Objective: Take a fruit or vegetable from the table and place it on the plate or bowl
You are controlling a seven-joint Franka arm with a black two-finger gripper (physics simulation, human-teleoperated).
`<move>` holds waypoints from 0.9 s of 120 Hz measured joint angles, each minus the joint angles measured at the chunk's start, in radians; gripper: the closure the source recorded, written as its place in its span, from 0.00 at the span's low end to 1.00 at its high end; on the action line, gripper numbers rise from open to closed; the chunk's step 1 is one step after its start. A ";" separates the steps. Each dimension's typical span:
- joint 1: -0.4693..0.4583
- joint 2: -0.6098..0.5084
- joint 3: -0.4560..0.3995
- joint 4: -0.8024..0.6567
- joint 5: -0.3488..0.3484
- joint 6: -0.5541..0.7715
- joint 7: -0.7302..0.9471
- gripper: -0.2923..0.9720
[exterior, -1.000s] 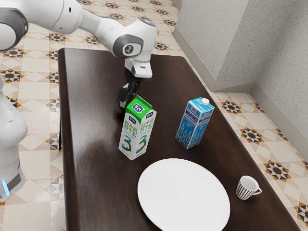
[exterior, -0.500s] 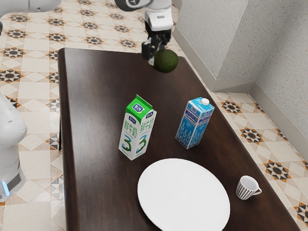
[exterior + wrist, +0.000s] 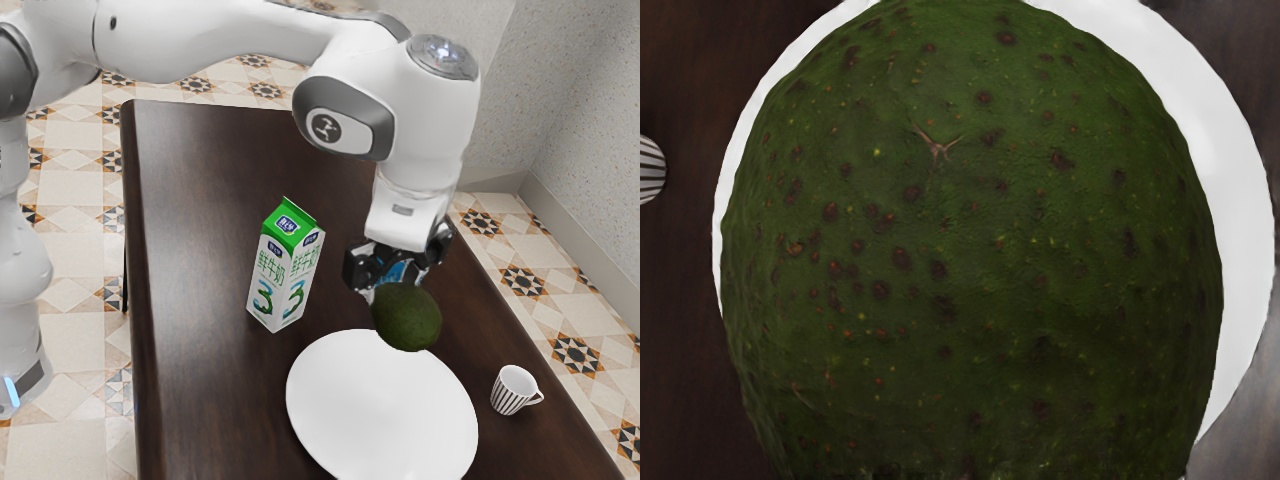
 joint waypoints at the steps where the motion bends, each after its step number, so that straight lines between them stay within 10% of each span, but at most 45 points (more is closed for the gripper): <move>1: -0.004 0.002 -0.003 -0.003 0.003 0.000 -0.006 0.58; 47: 0.082 0.061 0.004 -0.036 0.031 -0.019 -0.192 0.29; 108: 0.073 0.061 0.011 -0.037 0.032 -0.022 -0.312 0.23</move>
